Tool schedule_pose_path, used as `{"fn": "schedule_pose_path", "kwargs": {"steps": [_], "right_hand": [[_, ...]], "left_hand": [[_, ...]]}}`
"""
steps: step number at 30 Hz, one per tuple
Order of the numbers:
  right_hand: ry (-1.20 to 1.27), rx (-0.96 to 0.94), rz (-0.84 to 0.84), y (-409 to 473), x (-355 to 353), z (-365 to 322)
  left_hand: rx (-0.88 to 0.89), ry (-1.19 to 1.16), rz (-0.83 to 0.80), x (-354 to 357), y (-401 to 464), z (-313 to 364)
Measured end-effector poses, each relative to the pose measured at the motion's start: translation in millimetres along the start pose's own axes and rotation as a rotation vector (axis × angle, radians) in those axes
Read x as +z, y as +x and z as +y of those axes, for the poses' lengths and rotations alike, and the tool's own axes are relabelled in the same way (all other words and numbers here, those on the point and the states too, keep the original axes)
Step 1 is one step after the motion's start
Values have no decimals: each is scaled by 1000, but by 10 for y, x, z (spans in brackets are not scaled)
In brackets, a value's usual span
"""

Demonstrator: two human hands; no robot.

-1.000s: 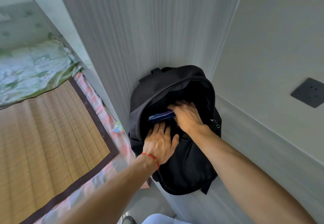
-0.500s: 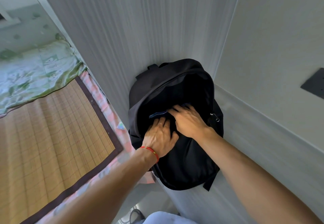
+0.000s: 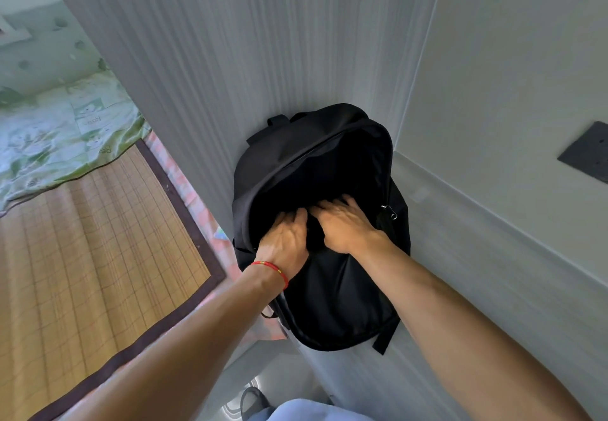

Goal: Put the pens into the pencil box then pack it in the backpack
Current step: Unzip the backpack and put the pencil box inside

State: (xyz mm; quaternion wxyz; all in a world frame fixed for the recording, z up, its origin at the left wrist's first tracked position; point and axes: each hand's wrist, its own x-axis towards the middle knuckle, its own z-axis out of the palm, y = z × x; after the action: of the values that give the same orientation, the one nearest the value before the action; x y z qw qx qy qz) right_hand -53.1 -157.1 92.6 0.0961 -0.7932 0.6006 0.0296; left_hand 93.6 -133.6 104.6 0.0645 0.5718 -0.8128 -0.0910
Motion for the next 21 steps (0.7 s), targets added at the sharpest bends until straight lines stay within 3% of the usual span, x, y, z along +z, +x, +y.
{"fn": "schedule_pose_path", "kwargs": {"steps": [4,15,21], "right_hand": [[15,-2,-38,51,-35,6],[-22,45,-129,142,0,-30],[70,34,64,-32,34,-16]], "left_hand": [[-112,46,25,-75,99,22],[-112,-122,92,-73,148,-42],[-119,-117,104,-7,187,-84]]}}
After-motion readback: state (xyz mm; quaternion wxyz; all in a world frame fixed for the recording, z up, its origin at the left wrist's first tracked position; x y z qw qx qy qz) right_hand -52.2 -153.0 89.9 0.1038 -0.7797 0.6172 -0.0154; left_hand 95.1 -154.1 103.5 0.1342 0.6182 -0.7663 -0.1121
